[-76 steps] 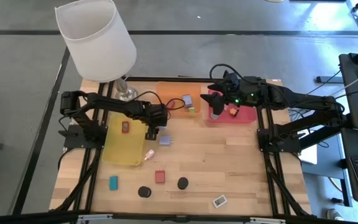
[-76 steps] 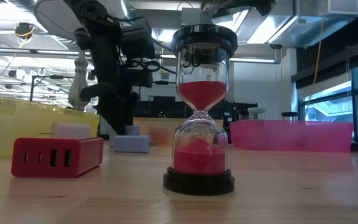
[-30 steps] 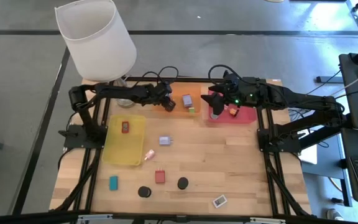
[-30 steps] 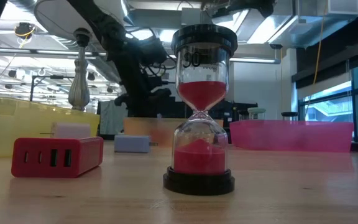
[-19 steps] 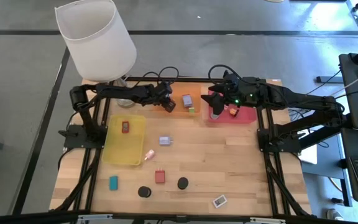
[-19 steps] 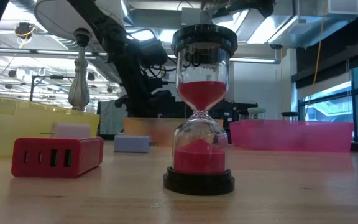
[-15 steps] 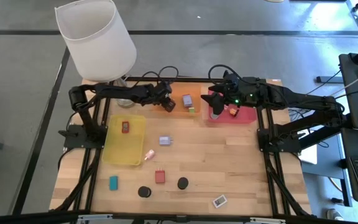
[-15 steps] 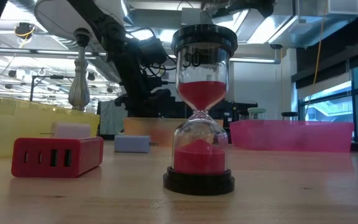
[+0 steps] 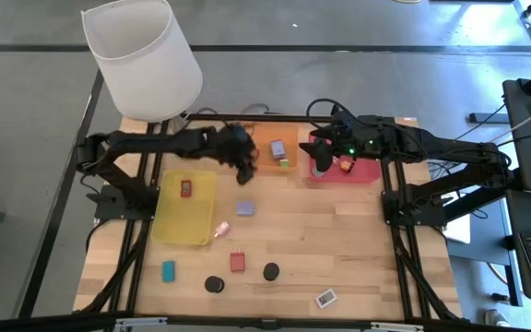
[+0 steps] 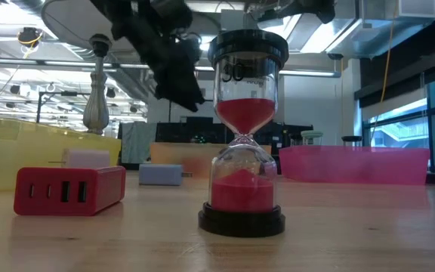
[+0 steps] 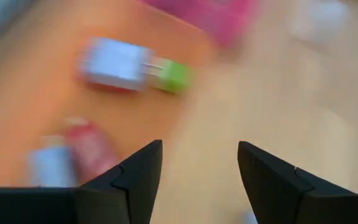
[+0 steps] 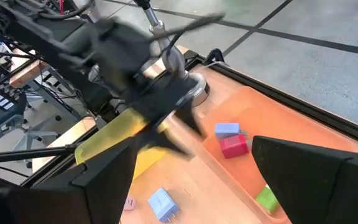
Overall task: Pick & Place Office items
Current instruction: Put the blue charger adapter into the orange bin
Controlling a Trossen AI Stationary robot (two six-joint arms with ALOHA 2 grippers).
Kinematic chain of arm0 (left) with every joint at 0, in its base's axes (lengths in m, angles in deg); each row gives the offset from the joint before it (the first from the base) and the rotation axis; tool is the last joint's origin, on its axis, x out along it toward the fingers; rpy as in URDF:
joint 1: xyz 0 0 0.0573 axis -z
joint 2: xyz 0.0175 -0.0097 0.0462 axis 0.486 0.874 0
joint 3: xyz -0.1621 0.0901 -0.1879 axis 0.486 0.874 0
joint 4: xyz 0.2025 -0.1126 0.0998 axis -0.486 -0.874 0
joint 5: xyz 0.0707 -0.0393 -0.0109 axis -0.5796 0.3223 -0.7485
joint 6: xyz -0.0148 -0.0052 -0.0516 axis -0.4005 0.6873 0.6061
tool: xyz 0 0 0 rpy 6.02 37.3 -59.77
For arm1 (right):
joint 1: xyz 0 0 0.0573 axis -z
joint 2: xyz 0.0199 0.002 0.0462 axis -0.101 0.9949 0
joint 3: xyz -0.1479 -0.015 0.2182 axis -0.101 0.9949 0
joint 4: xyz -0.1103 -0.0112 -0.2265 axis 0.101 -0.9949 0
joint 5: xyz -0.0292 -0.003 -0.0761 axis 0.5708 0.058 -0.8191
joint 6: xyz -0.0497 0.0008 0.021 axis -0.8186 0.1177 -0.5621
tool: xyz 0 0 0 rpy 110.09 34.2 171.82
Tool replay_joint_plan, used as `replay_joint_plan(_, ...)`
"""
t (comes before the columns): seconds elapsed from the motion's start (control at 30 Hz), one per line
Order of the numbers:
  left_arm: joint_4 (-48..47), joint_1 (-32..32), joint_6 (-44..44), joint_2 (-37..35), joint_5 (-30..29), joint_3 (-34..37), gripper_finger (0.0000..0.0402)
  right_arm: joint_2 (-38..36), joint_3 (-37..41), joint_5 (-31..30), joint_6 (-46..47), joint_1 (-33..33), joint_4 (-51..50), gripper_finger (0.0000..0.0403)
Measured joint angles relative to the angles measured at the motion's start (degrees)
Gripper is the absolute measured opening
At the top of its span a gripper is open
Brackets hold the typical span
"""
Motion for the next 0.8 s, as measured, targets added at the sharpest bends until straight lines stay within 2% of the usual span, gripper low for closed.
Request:
replay_joint_plan(0.17, -3.69, 9.29, -1.25, -0.36, 2.07, 0.01, 0.0223, 0.00, 0.00, 0.43, -0.27, 0.00, -0.41, 0.0322)
replay_joint_plan(0.43, -4.48, 20.77, -1.34, -0.33, -4.87, 0.01, 0.0277, 0.00, 0.00, 2.61, -1.53, 0.00, -0.37, 0.0322)
replay_joint_plan(0.6, -7.42, 23.22, 0.52, 2.22, -6.46, 0.25, 0.0304, 0.00, 0.00, 3.02, -1.55, 0.00, -0.37, 0.0322)
replay_joint_plan(0.8, -8.06, 22.24, 3.21, 6.96, -7.12, 0.47, 0.0313, 0.00, 0.00, 3.96, -1.56, 0.00, -0.46, 0.0322)
